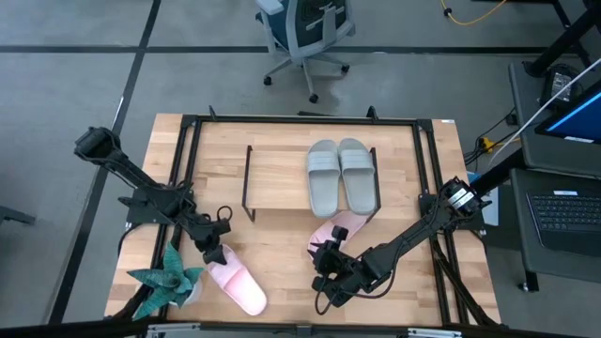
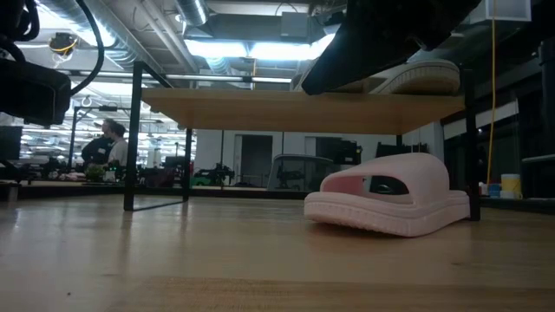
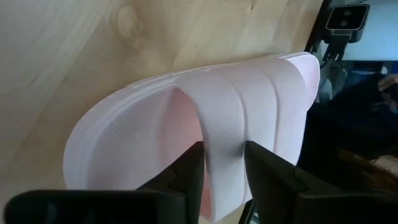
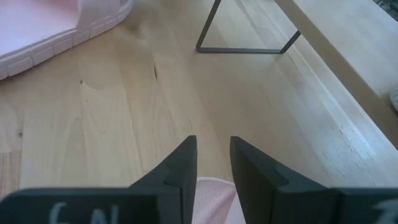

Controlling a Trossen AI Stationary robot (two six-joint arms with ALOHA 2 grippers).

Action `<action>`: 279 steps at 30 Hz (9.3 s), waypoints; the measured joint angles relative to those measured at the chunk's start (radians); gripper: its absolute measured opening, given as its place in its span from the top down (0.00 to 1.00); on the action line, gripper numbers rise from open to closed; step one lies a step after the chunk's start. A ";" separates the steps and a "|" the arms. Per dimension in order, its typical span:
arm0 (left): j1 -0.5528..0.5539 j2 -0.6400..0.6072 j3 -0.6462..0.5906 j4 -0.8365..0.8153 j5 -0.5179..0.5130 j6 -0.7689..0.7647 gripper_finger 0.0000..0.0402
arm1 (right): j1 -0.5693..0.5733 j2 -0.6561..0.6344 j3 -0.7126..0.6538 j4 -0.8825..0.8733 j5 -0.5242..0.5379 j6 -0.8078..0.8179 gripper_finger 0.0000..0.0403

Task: Pick and place slides into the shelf
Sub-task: Put the left pink slide on the shelf

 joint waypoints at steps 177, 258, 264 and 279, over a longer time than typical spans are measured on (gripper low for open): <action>-0.072 -0.192 0.261 0.134 -0.626 1.485 0.92 | -0.225 -0.028 0.450 -0.131 -0.692 -0.282 0.97; -0.099 0.242 0.601 0.275 -1.327 2.931 0.80 | -0.582 -0.172 0.550 -0.356 -1.277 -0.414 0.98; -0.100 0.273 0.603 0.267 -1.339 2.943 0.80 | -0.582 -0.172 0.550 -0.355 -1.280 -0.419 0.98; -0.124 0.270 0.603 0.217 -1.355 2.974 0.80 | -0.581 -0.172 0.550 -0.335 -1.307 -0.415 0.98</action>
